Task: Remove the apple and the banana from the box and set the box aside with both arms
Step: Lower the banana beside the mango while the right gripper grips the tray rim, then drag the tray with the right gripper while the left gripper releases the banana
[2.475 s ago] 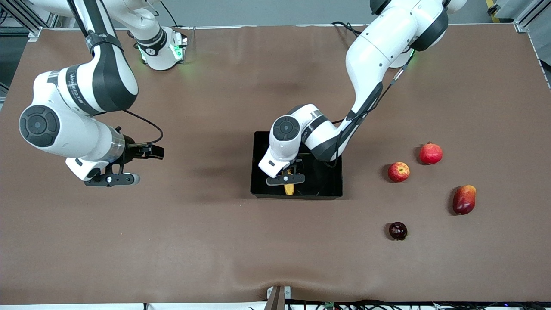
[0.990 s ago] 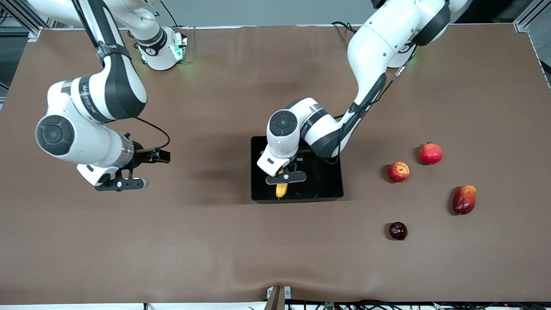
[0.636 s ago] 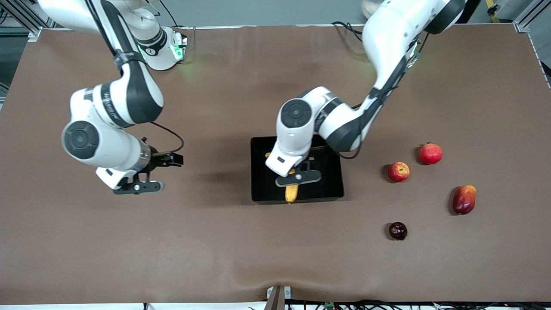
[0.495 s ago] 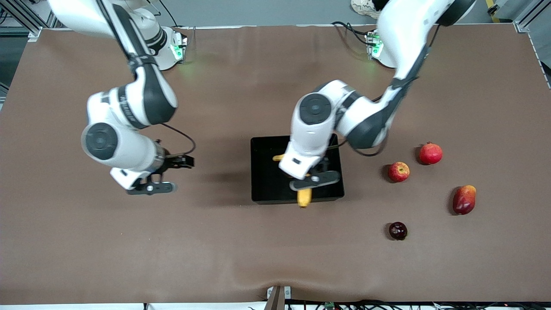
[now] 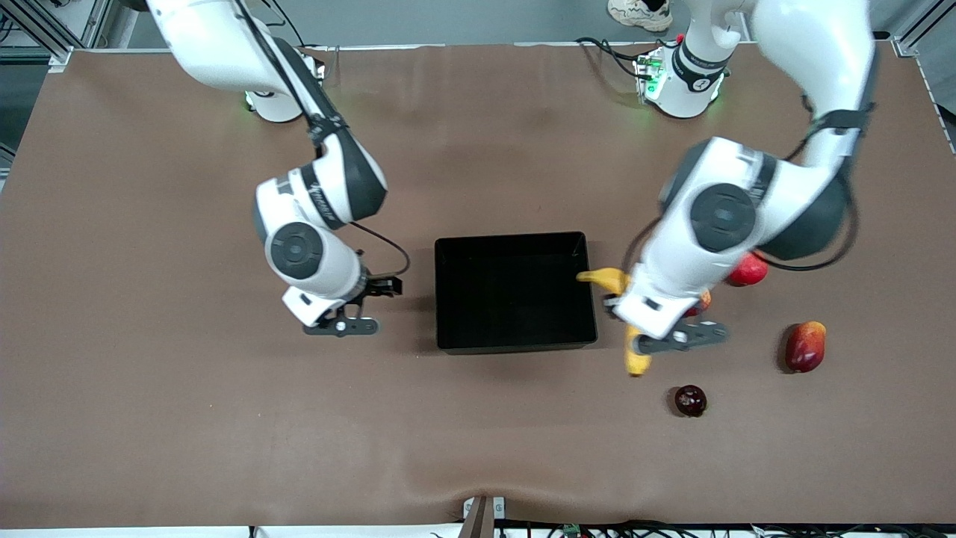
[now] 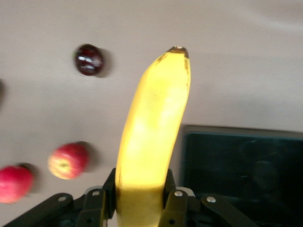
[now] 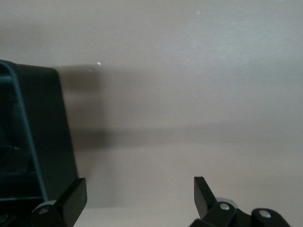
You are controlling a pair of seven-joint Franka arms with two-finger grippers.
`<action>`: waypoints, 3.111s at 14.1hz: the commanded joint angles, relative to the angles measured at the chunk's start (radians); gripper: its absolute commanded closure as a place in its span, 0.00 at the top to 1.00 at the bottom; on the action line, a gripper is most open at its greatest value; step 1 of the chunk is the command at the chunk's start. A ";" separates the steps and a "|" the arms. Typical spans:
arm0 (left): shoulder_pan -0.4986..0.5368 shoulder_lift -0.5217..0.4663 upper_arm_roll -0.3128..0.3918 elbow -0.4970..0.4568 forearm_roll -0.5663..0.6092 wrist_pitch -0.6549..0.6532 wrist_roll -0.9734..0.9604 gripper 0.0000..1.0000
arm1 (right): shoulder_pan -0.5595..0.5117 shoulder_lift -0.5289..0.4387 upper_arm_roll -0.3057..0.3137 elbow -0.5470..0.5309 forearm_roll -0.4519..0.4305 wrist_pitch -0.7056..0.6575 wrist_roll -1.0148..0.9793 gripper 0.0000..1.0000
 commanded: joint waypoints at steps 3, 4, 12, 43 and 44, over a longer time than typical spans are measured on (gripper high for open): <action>0.165 -0.112 -0.004 -0.189 -0.019 0.005 0.341 0.00 | 0.080 0.078 -0.007 0.081 0.043 0.099 0.055 1.00; 0.208 -0.112 -0.004 -0.210 -0.016 0.007 0.400 0.00 | 0.091 0.095 -0.007 0.081 0.058 0.134 0.055 1.00; 0.489 -0.021 -0.001 -0.249 -0.002 0.112 1.097 0.00 | 0.162 0.196 -0.007 0.068 0.061 0.243 0.049 1.00; 0.488 0.094 -0.118 -0.133 0.130 0.244 1.320 1.00 | -0.320 -0.222 -0.015 -0.162 0.052 -0.039 -0.272 0.00; 0.491 0.068 -0.130 -0.103 0.110 0.172 1.284 1.00 | -0.353 -0.222 -0.017 -0.164 0.049 -0.042 -0.324 0.00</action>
